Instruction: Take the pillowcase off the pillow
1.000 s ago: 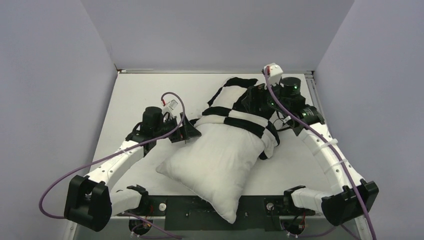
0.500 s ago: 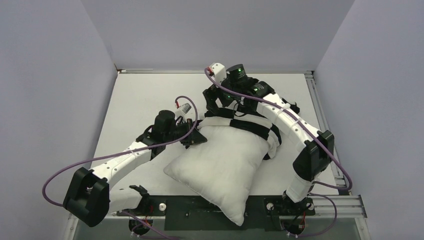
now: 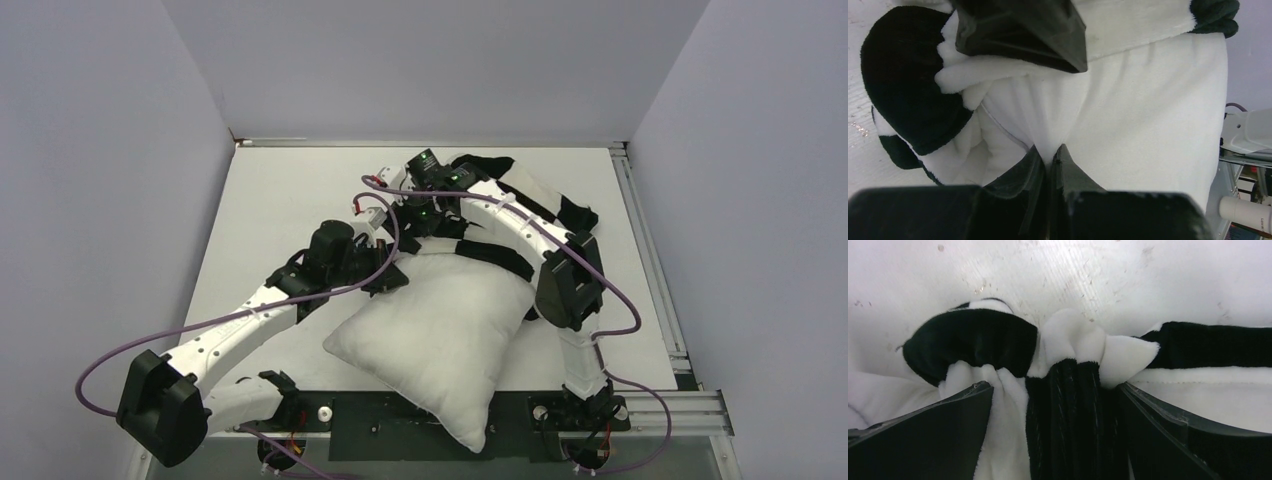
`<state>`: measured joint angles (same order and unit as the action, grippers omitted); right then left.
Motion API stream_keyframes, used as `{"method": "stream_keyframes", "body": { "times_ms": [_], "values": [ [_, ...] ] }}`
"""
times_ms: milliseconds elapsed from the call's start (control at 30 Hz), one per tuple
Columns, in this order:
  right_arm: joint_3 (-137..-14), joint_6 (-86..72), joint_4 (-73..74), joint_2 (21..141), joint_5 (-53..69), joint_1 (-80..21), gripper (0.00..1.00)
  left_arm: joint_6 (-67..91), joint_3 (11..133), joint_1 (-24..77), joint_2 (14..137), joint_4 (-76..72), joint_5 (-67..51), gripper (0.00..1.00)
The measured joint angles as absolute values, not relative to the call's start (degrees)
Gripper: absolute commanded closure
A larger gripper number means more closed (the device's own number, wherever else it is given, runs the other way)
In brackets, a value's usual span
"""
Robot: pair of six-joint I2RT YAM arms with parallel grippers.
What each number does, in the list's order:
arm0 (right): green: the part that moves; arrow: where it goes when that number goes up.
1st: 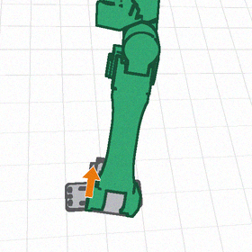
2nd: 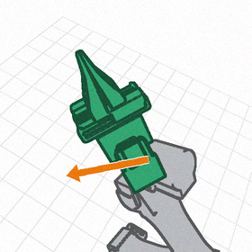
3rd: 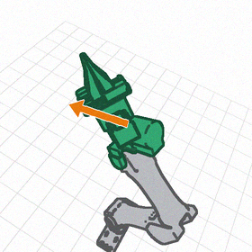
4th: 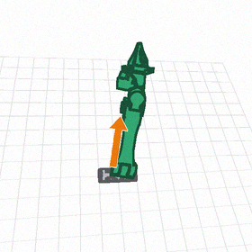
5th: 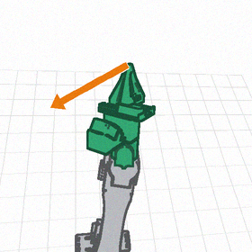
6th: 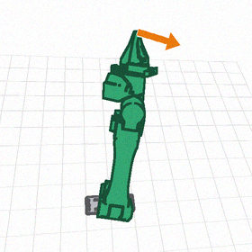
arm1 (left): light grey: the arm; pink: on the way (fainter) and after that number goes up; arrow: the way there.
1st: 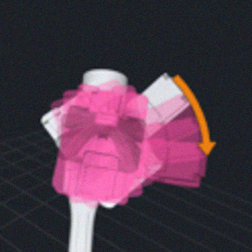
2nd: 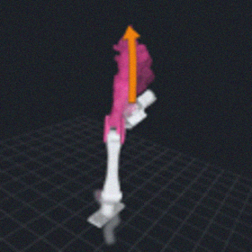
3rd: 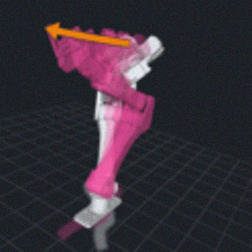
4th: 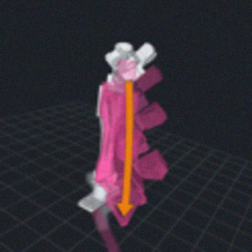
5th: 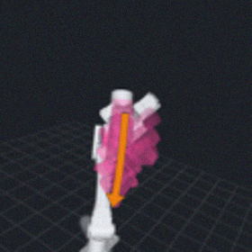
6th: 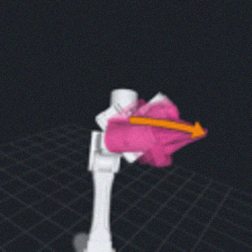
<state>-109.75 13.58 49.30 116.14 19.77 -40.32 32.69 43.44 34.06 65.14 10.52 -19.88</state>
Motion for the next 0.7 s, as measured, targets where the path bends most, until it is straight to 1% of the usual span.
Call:
{"method": "stream_keyframes", "body": {
  "times_ms": [67, 200, 300, 333, 533, 700],
  "values": [
    [-109.82, 14.61, 50.46, 117.89, 19.42, -40.53, 0.25, 31.83, 44.03, 34.17, 65.12, 11.97, -18.94, 1.0],
    [-109.95, 16.03, 50.65, 119.22, 18.11, -40.75, 0.68, 29.17, 46.57, 34.24, 65.12, 16.84, -16.25, 1.0],
    [-110.63, 16.36, 50.89, 119.2, 15.88, -40.62, 0.9, 26.76, 49.6, 34.52, 65.12, 20.53, -14.39, 1.0],
    [-110.74, 16.27, 50.85, 119.15, 15.31, -40.51, 0.94, 25.85, 50.87, 34.52, 65.12, 21.87, -13.5, 1.0],
    [-110.89, 14.28, 49.95, 116.36, 10.31, -38.28, 0.95, 21.15, 58.02, 34.52, 65.12, 27.9, -9.43, 1.0],
    [-110.04, 11.09, 48.25, 109.97, 4.82, -31.97, 0.95, 18.24, 64.31, 34.39, 64.97, 31.05, -7.27, 1.0]
  ]
}}
